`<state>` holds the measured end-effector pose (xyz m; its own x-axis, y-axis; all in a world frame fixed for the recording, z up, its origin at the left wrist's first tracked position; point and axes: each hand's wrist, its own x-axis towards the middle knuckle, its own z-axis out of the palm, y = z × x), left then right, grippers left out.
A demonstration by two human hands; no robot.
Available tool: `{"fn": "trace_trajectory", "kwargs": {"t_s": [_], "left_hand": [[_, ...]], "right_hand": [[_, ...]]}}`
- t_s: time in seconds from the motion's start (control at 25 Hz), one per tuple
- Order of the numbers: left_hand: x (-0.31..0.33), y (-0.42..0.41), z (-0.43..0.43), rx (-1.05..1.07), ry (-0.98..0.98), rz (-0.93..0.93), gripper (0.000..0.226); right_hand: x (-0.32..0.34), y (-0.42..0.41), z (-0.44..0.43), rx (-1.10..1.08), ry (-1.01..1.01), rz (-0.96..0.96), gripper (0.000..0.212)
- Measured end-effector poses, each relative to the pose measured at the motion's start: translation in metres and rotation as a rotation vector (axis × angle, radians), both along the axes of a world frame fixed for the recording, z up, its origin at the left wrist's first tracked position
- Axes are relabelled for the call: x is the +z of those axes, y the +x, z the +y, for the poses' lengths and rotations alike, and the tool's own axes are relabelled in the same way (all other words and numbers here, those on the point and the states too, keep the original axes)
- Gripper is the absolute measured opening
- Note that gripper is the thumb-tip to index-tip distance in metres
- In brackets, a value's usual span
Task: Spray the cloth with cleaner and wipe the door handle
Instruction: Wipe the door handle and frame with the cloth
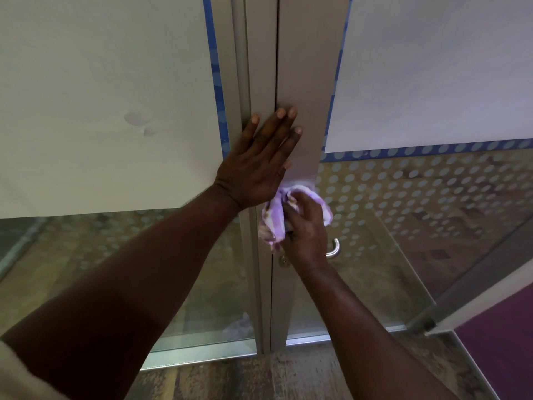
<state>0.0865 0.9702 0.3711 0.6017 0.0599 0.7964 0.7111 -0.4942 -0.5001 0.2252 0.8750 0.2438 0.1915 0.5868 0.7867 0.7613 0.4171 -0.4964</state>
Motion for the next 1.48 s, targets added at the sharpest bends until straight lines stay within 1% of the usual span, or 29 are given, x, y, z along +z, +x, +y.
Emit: {"fn": "trace_trajectory", "kwargs": {"t_s": [0.04,0.16,0.24,0.32,0.4,0.48,0.52,0.56,0.6,0.64,0.68,0.76,0.88,0.96,1.12,1.24,1.32,1.4,1.48], "left_hand": [[0.000,0.000,0.001,-0.006,-0.001,-0.005,0.057],[0.001,0.001,0.000,-0.017,0.000,-0.018,0.060],[0.001,0.001,0.001,-0.017,-0.001,-0.012,0.060],[0.000,0.000,0.002,-0.010,-0.005,-0.001,0.058],[0.000,0.000,0.004,0.006,0.003,0.008,0.056],[-0.001,0.000,0.005,0.013,0.013,0.007,0.056],[-0.001,0.000,0.004,0.010,0.011,0.003,0.056],[-0.001,0.001,0.004,0.007,0.010,-0.002,0.056],[-0.001,0.002,0.003,0.006,0.011,-0.007,0.057],[-0.001,0.001,0.004,0.005,0.008,-0.010,0.057],[-0.001,0.001,0.004,0.003,0.003,-0.008,0.057],[-0.001,0.001,0.002,0.014,0.000,0.000,0.057],[0.000,0.000,0.002,0.017,-0.011,0.014,0.056],[0.001,0.001,0.000,0.023,-0.006,0.015,0.057],[0.002,0.000,-0.002,0.029,-0.005,0.021,0.056],[0.002,0.000,-0.004,0.034,-0.002,0.022,0.057],[0.002,-0.001,-0.003,0.032,-0.002,0.022,0.058],[0.003,-0.001,-0.004,0.038,0.000,0.029,0.058],[0.004,-0.001,-0.004,0.039,-0.005,0.035,0.058]], "right_hand": [[0.012,0.002,0.006,-0.018,0.071,0.004,0.038],[0.041,0.010,0.015,-0.079,0.154,0.059,0.034],[0.036,0.013,0.011,-0.124,0.157,0.118,0.040],[0.025,0.018,0.007,-0.118,0.129,0.172,0.050],[0.017,0.016,-0.002,-0.090,0.105,0.217,0.050],[0.020,0.012,-0.004,-0.073,0.111,0.221,0.054],[0.022,0.011,-0.002,-0.068,0.107,0.216,0.052],[0.021,0.009,0.001,-0.067,0.092,0.206,0.044],[0.017,0.006,0.003,-0.054,0.052,0.202,0.035],[0.012,0.002,0.003,-0.020,-0.012,0.197,0.032],[0.005,-0.002,0.002,0.004,-0.073,0.165,0.034],[-0.014,-0.006,-0.003,-0.021,-0.129,0.022,0.034],[-0.038,-0.007,-0.011,-0.086,-0.158,-0.145,0.026],[-0.045,-0.009,-0.014,-0.168,-0.233,-0.211,0.033],[-0.055,-0.012,-0.017,-0.171,-0.368,-0.262,0.044],[-0.061,-0.003,-0.022,-0.098,-0.412,-0.243,0.041],[-0.065,0.004,-0.029,-0.037,-0.430,-0.260,0.039],[-0.065,0.012,-0.034,0.039,-0.442,-0.258,0.043],[-0.065,0.022,-0.041,0.063,-0.448,-0.284,0.039]]}}
